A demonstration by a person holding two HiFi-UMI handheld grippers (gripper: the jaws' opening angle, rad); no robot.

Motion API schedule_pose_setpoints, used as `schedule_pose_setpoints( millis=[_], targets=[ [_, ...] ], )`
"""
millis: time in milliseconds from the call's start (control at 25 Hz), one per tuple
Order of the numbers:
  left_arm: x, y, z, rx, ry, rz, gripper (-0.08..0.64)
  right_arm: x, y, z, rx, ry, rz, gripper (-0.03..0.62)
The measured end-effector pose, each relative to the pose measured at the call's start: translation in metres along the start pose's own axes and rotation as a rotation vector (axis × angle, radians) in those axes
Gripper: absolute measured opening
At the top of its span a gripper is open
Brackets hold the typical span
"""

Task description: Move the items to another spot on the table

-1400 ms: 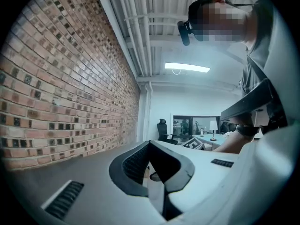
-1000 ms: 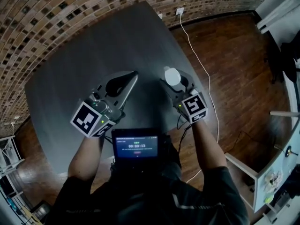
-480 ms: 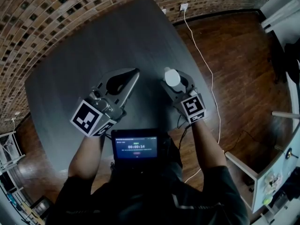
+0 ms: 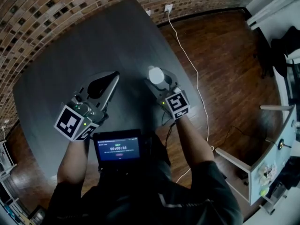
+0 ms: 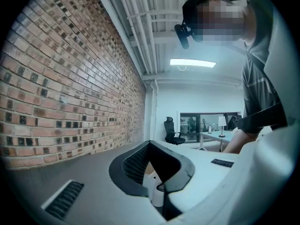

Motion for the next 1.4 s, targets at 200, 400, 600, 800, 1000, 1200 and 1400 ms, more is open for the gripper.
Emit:
schedule_pose_setpoints(
  millis=[200, 400, 600, 800, 1000, 1200, 1400],
  targets=[
    [-0.018, -0.006, -0.003, -0.042, -0.039, -0.010, 0.003, -0.003, 0.019, -0.005, -0.009, -0.012, -0.037, 0.301],
    [-0.019, 0.015, 0.007, -0.030, 0.002, 0.010, 0.002, 0.003, 0.026, 0.011, -0.004, -0.015, -0.051, 0.310],
    [-0.029, 0.032, 0.014, -0.049, -0.015, 0.002, 0.003, 0.009, 0.043, 0.013, 0.028, -0.020, -0.081, 0.311],
    [-0.036, 0.052, 0.024, -0.057, -0.027, -0.007, 0.002, 0.012, 0.055, 0.020, 0.076, -0.040, -0.133, 0.311],
    [-0.042, 0.070, 0.033, -0.075, -0.025, -0.010, 0.003, 0.013, 0.071, 0.028, 0.107, -0.065, -0.199, 0.311],
    [-0.062, 0.075, 0.039, -0.047, -0.088, -0.128, 0.003, 0.024, 0.102, 0.061, 0.070, -0.106, -0.245, 0.311],
    [-0.085, 0.068, 0.042, -0.047, -0.101, -0.144, 0.003, 0.027, 0.141, 0.096, -0.008, -0.098, -0.254, 0.224]
  ],
)
Point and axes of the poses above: the fingertips, and each gripper's own axes: y backward along the fingers, x to its left, z out of its top, the point moved 9 cm from there along y, backward along the fingers, and after that the axes turned 10 degrees about y, right-handed, at the moved point
